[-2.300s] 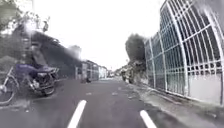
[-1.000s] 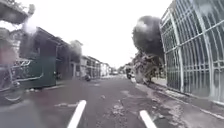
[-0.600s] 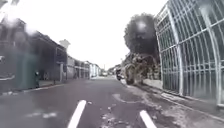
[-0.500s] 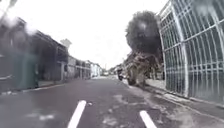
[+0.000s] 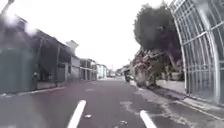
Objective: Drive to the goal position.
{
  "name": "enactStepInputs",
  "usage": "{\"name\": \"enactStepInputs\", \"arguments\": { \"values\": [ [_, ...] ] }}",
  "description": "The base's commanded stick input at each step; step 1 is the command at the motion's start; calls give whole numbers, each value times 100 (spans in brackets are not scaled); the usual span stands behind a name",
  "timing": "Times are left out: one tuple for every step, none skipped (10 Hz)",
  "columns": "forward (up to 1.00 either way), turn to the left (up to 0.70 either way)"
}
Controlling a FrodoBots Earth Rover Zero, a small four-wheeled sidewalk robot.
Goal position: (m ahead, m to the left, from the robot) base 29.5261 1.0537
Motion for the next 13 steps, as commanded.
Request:
{"name": "enactStepInputs", "arguments": {
  "values": [
    [100,2],
    [100,0],
    [100,-34],
    [100,-40],
    [100,-40],
    [100,-21],
    [100,1],
    [100,3],
    [100,4],
    [100,4],
    [100,2],
    [100,9],
    [100,10]
  ]
}}
